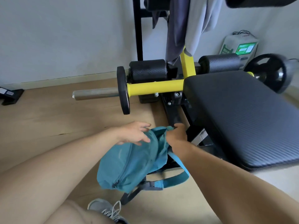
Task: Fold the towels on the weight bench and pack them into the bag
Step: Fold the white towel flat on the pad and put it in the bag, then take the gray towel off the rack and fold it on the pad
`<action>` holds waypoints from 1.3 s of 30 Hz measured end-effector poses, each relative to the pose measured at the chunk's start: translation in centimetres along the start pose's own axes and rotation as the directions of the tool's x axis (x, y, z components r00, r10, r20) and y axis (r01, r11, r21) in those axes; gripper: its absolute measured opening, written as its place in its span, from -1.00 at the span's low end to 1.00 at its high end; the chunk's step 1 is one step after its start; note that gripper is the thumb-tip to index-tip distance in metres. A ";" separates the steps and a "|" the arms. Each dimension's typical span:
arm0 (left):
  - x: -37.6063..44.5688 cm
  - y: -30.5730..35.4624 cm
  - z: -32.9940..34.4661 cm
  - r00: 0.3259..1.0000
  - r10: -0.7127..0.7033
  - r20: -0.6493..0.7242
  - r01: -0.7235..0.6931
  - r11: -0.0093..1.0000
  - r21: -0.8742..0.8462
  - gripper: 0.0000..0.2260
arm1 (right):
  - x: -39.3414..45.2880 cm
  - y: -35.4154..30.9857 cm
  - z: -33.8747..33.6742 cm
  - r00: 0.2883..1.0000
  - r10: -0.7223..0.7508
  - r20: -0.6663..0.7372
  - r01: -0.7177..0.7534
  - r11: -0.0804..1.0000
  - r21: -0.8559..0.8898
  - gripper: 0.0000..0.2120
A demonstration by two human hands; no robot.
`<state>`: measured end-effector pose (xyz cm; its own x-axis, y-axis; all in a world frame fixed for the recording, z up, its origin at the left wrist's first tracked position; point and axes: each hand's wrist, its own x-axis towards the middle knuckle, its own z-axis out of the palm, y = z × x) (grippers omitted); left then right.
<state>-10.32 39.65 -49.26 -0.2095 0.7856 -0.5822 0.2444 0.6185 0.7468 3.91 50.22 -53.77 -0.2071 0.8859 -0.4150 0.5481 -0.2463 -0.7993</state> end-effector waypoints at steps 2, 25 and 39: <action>0.4 1.0 0.3 0.997 0.039 -0.070 -0.039 0.999 0.001 -0.31 | -0.3 0.6 -0.4 0.999 -0.032 0.012 0.032 0.999 -0.035 -0.47; -6.8 21.6 -0.1 0.568 0.455 -0.685 -0.679 0.730 -0.078 -0.48 | -3.4 -26.1 -14.9 0.740 -0.538 -0.404 0.652 0.722 0.231 -0.28; -3.4 17.0 0.9 0.747 0.269 -0.607 -0.633 0.565 -0.529 -0.67 | 1.3 -31.0 -13.8 0.703 -0.446 -0.554 0.634 0.746 0.203 -0.68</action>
<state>-4.56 47.49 -34.83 -0.6659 0.7450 -0.0389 -0.2303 -0.1557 0.9606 -2.17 64.39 -23.58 0.0592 0.9502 0.3060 0.1128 0.2982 -0.9478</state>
